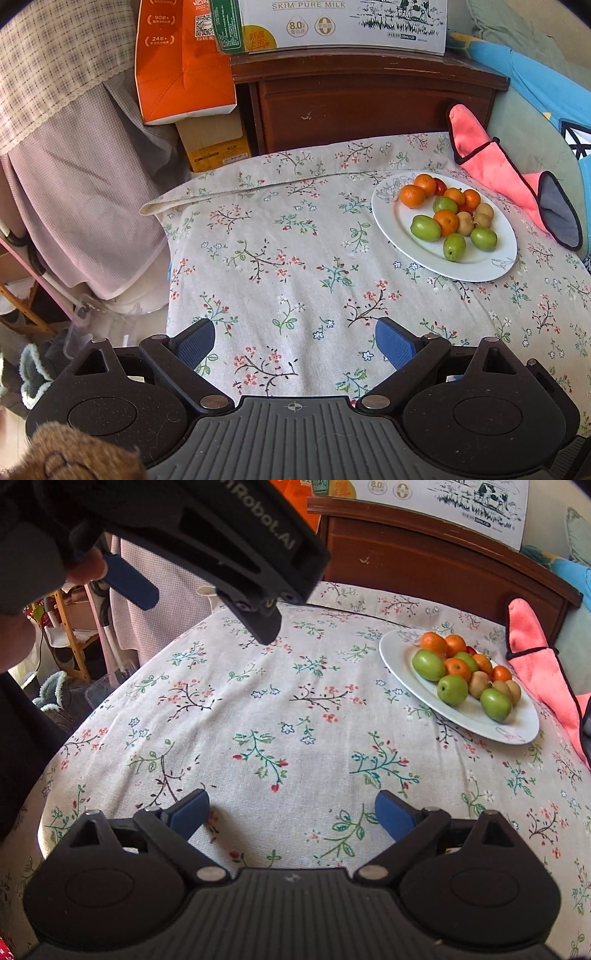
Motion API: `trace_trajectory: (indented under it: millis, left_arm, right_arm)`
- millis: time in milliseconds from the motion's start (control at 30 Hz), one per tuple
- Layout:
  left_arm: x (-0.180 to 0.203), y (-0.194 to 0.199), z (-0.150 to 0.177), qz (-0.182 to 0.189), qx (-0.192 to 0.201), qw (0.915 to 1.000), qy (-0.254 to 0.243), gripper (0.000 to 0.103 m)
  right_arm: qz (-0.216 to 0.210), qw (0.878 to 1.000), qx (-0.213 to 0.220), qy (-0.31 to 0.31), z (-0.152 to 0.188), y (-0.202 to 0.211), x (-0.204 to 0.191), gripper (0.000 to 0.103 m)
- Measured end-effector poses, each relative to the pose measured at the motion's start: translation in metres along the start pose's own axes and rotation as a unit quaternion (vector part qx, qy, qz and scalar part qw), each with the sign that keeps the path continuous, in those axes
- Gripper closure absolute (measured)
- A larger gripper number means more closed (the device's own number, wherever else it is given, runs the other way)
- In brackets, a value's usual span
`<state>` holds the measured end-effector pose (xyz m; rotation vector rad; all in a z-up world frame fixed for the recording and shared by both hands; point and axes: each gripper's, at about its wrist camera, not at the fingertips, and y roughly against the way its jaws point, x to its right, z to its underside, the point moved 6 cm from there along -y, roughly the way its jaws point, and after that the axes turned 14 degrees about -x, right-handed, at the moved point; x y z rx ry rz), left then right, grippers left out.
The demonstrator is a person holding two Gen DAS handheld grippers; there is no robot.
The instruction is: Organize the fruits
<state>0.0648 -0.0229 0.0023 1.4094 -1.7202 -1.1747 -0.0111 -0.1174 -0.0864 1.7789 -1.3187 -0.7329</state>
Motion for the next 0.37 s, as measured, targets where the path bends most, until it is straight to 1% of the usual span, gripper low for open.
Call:
trace_trajectory:
  millis: [67,233,367]
  left_arm:
    - [0.0,0.0,0.0,0.0,0.0,1.0,0.0,0.008]
    - [0.001,-0.002,0.001,0.002,-0.003,1.0,0.0,0.008]
    - [0.001,-0.005,0.002,0.003,-0.006,1.0,-0.001,0.008]
  right_arm:
    - [-0.002,1.0,0.009,0.003,-0.001,-0.002,-0.001,0.001]
    - [-0.007,0.999,0.042,0.017,-0.004,-0.008,-0.004,0.001]
    - [-0.022,0.998,0.062,0.024,-0.01,-0.013,-0.006,0.001]
